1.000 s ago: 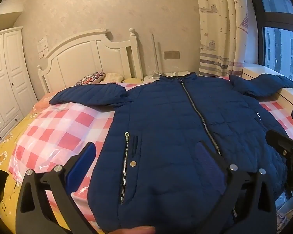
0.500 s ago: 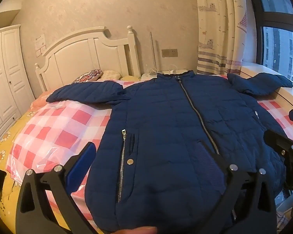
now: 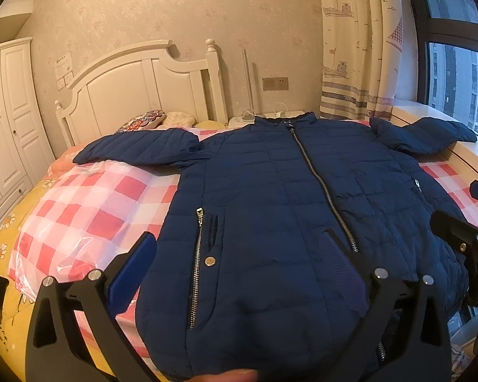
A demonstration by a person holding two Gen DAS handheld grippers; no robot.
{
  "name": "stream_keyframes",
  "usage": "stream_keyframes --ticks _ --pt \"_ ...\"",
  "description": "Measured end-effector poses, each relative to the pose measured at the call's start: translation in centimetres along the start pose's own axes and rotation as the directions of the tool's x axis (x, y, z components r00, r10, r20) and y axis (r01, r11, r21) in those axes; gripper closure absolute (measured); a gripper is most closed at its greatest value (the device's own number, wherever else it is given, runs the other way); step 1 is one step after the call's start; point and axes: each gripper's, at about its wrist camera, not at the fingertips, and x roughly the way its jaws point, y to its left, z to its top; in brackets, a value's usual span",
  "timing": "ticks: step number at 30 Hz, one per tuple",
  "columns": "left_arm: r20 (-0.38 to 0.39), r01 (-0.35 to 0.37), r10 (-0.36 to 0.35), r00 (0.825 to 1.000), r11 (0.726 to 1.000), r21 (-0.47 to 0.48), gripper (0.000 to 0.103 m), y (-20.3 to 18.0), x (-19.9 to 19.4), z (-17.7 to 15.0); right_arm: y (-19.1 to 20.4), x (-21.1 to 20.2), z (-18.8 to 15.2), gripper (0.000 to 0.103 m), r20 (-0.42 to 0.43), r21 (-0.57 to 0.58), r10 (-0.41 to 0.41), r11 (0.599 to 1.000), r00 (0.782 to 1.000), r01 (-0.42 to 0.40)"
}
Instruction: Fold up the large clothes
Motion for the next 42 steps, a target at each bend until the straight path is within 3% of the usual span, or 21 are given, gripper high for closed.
stream_keyframes --ticks 42 --pt "-0.006 0.004 -0.004 1.000 1.000 0.001 0.002 0.04 0.14 -0.03 -0.28 -0.20 -0.01 0.004 0.009 0.029 0.028 0.999 1.000 -0.028"
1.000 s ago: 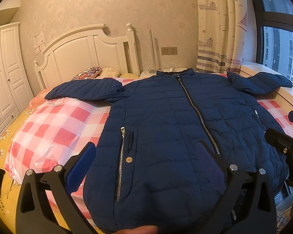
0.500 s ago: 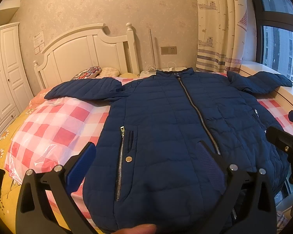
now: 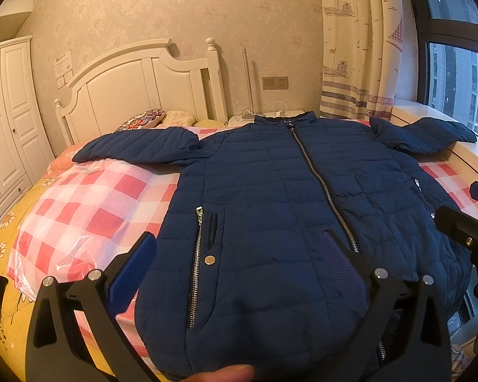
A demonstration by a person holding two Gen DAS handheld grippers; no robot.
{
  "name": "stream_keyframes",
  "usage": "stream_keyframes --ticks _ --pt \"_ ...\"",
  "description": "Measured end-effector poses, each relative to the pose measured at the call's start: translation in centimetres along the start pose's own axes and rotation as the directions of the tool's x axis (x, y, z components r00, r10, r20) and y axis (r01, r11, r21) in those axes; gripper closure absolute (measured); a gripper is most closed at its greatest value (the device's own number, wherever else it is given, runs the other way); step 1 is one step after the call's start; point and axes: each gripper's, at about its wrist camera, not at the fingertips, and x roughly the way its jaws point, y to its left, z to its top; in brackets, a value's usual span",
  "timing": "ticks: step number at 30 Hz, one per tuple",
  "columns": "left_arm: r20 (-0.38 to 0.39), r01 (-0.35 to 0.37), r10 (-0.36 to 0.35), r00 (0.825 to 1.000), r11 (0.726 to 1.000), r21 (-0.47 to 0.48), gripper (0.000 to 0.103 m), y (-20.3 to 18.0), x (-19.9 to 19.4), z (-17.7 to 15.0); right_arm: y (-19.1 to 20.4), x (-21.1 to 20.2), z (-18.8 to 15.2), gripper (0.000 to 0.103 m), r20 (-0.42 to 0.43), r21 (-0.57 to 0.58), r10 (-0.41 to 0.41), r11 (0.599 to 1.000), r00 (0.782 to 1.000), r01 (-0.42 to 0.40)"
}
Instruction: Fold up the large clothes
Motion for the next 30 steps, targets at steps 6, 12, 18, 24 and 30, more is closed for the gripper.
stream_keyframes --ticks 6,12,18,24,30 --pt "-0.002 0.000 0.000 1.000 1.000 0.001 0.002 0.0 0.0 0.0 -0.2 0.1 0.0 0.004 0.000 0.003 -0.002 1.000 1.000 0.002" --pt "-0.004 0.001 -0.001 1.000 1.000 0.001 0.002 -0.2 0.0 -0.1 -0.4 0.1 -0.1 0.004 0.002 0.005 -0.005 1.000 1.000 0.005" --pt "-0.021 0.007 -0.007 1.000 1.000 0.007 0.002 -0.4 0.8 -0.2 -0.6 0.2 -0.2 0.004 0.022 0.016 0.008 1.000 1.000 -0.008" --pt "-0.061 0.039 -0.038 0.997 0.999 0.015 0.002 -0.5 3.5 0.4 -1.9 1.5 -0.5 0.004 0.030 0.020 0.009 1.000 0.999 -0.010" --pt "-0.148 0.088 -0.079 0.986 0.995 0.055 0.002 -0.1 11.4 3.2 -7.7 4.6 -0.4 0.004 -0.046 0.186 -0.004 0.983 0.999 0.012"
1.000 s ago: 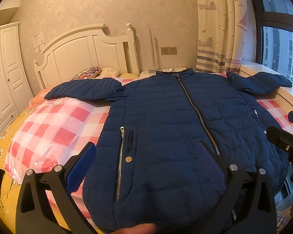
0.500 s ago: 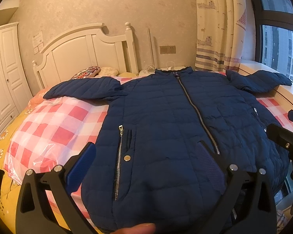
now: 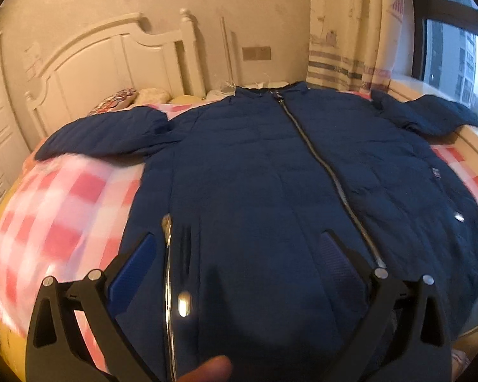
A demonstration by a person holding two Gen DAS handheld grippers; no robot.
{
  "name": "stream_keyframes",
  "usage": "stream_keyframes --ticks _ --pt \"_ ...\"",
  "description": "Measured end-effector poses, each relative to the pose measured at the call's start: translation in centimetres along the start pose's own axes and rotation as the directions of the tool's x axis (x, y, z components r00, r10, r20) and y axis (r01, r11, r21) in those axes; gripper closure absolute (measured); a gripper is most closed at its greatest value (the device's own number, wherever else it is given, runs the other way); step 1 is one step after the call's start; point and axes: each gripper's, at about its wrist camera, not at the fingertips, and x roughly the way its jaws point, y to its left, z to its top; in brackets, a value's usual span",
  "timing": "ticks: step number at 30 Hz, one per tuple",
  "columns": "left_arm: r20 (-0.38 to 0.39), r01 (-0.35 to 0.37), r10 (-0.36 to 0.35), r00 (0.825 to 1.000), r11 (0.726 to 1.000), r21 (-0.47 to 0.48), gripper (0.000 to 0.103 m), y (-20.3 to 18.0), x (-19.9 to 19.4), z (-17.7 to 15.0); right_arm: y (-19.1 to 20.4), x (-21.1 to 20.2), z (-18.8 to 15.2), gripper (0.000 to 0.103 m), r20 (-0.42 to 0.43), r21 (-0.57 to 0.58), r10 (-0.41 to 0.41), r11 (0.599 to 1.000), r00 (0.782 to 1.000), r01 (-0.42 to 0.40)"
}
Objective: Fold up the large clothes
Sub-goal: 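Grasp the jacket sleeve with the right gripper and fold it across the body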
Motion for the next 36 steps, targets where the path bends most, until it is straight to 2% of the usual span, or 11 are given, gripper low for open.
stream_keyframes --ticks 6,8,14,18,20,21,23,26,28,31,36 --pt "-0.095 -0.103 0.103 0.990 0.995 0.004 0.002 2.0 9.7 5.9 -8.0 3.9 4.1 0.004 -0.031 0.138 -0.126 0.982 0.992 0.129" --pt "-0.121 -0.090 0.087 0.989 0.996 -0.025 0.002 2.6 11.9 7.0 -12.1 6.2 6.7 0.004 -0.037 0.202 -0.195 0.959 0.980 0.199" --pt "-0.192 0.042 -0.080 0.978 0.980 -0.196 0.002 4.9 15.8 6.8 -22.1 13.5 12.7 0.004 -0.110 0.336 -0.341 0.872 0.934 0.357" --pt "-0.212 0.018 -0.054 0.976 0.986 -0.166 0.002 4.4 16.4 6.6 -27.6 17.6 15.1 0.005 -0.164 0.434 -0.367 0.807 0.915 0.402" --pt "-0.226 -0.005 -0.027 0.974 0.990 -0.142 0.002 3.7 16.5 6.7 -29.0 18.5 15.7 0.017 -0.170 0.462 -0.375 0.787 0.911 0.410" --pt "-0.229 -0.007 -0.026 0.973 0.990 -0.143 0.002 3.6 16.6 6.7 -29.2 18.6 16.0 0.038 -0.163 0.465 -0.378 0.785 0.911 0.409" --pt "-0.238 0.005 -0.042 0.970 0.988 -0.153 0.002 4.0 16.8 6.8 -28.2 17.7 16.6 0.067 -0.089 0.449 -0.382 0.809 0.920 0.379" --pt "-0.240 0.012 -0.047 0.970 0.989 -0.147 0.002 4.0 16.7 6.7 -23.3 16.1 18.2 0.081 0.056 0.330 -0.391 0.876 0.919 0.352" --pt "-0.237 0.014 -0.049 0.970 0.989 -0.148 0.002 4.0 16.6 6.7 -19.9 15.8 19.2 0.082 0.112 0.236 -0.346 0.920 0.932 0.313" --pt "-0.229 0.021 -0.057 0.972 0.987 -0.157 0.002 4.1 16.5 6.7 -12.5 15.8 19.9 0.082 0.172 0.065 -0.189 0.981 0.967 0.181" --pt "-0.219 0.031 -0.068 0.973 0.985 -0.170 0.002 4.4 16.5 6.8 -0.8 19.3 18.2 0.082 0.067 -0.201 0.020 0.980 0.998 -0.006"
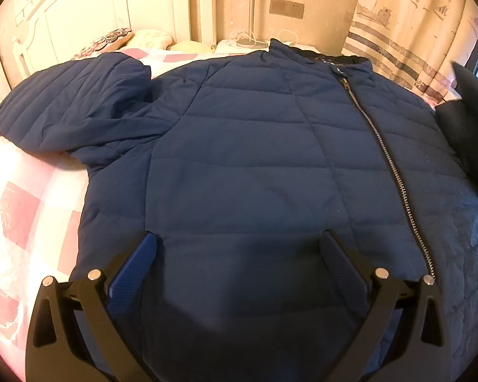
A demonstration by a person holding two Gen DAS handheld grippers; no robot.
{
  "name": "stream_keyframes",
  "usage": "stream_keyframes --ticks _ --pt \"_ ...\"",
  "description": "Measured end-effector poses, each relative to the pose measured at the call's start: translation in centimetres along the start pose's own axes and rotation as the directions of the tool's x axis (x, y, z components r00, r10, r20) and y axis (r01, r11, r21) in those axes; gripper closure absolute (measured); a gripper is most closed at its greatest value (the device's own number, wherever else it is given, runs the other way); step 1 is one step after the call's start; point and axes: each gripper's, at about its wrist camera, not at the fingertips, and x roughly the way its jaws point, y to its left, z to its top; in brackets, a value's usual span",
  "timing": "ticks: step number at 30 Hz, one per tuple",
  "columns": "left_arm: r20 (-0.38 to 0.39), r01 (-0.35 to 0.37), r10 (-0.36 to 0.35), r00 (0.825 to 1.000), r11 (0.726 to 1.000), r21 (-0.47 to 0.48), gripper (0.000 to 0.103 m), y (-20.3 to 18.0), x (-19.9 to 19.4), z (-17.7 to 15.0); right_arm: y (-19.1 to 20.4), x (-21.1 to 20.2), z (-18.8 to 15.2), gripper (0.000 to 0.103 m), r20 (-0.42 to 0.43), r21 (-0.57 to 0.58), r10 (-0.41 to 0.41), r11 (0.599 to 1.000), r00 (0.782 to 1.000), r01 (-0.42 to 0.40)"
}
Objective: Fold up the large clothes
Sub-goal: 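Grasp the jacket sleeve with the right gripper and fold it across the body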
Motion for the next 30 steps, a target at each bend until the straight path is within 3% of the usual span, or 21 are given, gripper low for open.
stream_keyframes --ticks 2,3,5,7,9,13,15,16,17,18,19,20,24,26,27,28,30 --pt "0.001 0.002 -0.002 1.000 1.000 -0.002 0.002 0.0 0.0 0.0 3.3 2.9 -1.5 0.081 -0.125 -0.055 0.031 0.998 0.992 -0.038" --pt "0.002 0.003 -0.003 1.000 1.000 -0.004 0.002 0.0 0.0 0.1 4.4 4.5 -2.5 0.069 -0.202 -0.066 0.026 0.997 0.979 -0.040" --pt "0.003 0.005 -0.005 1.000 1.000 -0.005 0.002 0.1 -0.1 -0.1 5.3 7.3 -5.4 0.047 -0.363 -0.065 0.018 0.997 0.932 -0.044" --pt "0.004 0.009 -0.009 1.000 1.000 -0.008 0.002 0.2 -0.2 -0.2 5.0 7.2 -5.8 0.043 -0.350 -0.077 0.025 0.996 0.936 -0.056" --pt "0.006 0.014 -0.014 1.000 1.000 -0.011 0.002 0.2 -0.2 -0.2 4.4 5.3 -5.7 0.029 -0.352 -0.027 0.078 0.995 0.933 -0.093" --pt "0.010 0.017 -0.017 1.000 1.000 -0.014 0.002 0.3 -0.3 -0.2 0.1 -0.2 -4.1 0.029 -0.204 0.139 0.128 0.985 0.971 -0.101" --pt "0.012 0.019 -0.019 1.000 1.000 -0.016 0.002 0.3 -0.3 -0.2 -5.5 -2.3 -4.9 0.027 -0.144 0.345 0.132 0.936 0.981 -0.075" --pt "0.012 0.019 -0.019 1.000 1.000 -0.015 0.002 0.3 -0.4 -0.2 -8.8 -2.8 -5.8 0.026 -0.122 0.486 0.153 0.871 0.981 -0.075" --pt "0.012 0.018 -0.018 1.000 1.000 -0.014 0.002 0.3 -0.4 -0.2 -11.0 -3.2 -6.9 0.026 -0.107 0.578 0.170 0.812 0.980 -0.078" --pt "0.013 0.017 -0.017 1.000 1.000 -0.013 0.002 0.3 -0.4 -0.2 -13.9 -3.2 -8.3 0.026 -0.091 0.692 0.194 0.718 0.977 -0.078" --pt "0.012 0.018 -0.018 1.000 1.000 -0.014 0.002 0.3 -0.4 -0.2 -15.6 -3.1 -9.3 0.026 -0.089 0.749 0.207 0.659 0.974 -0.072" --pt "0.012 0.017 -0.017 1.000 1.000 -0.014 0.002 0.3 -0.4 -0.2 -16.6 -2.8 -10.0 0.026 -0.087 0.776 0.207 0.628 0.974 -0.064" --pt "0.014 0.019 -0.019 1.000 1.000 -0.015 0.002 0.4 -0.4 -0.2 -18.5 -0.9 -10.4 0.026 -0.122 0.800 0.157 0.600 0.980 0.003" --pt "0.016 0.023 -0.022 1.000 1.000 -0.018 0.002 0.4 -0.4 -0.2 -19.0 0.7 -10.4 0.027 -0.122 0.824 0.147 0.567 0.982 0.018" --pt "0.019 0.026 -0.026 0.999 0.999 -0.021 0.002 0.5 -0.5 -0.2 -18.7 0.9 -10.4 0.048 -0.093 0.831 0.136 0.556 0.986 0.002" --pt "0.022 0.028 -0.027 0.999 0.999 -0.024 0.002 0.5 -0.5 -0.2 -18.3 0.6 -9.8 0.057 -0.071 0.818 0.091 0.576 0.993 0.006" --pt "0.038 0.027 -0.026 0.999 0.999 -0.041 0.004 0.8 -0.8 -0.2 -15.9 -0.3 -7.5 0.072 -0.022 0.738 -0.025 0.674 0.999 0.033"
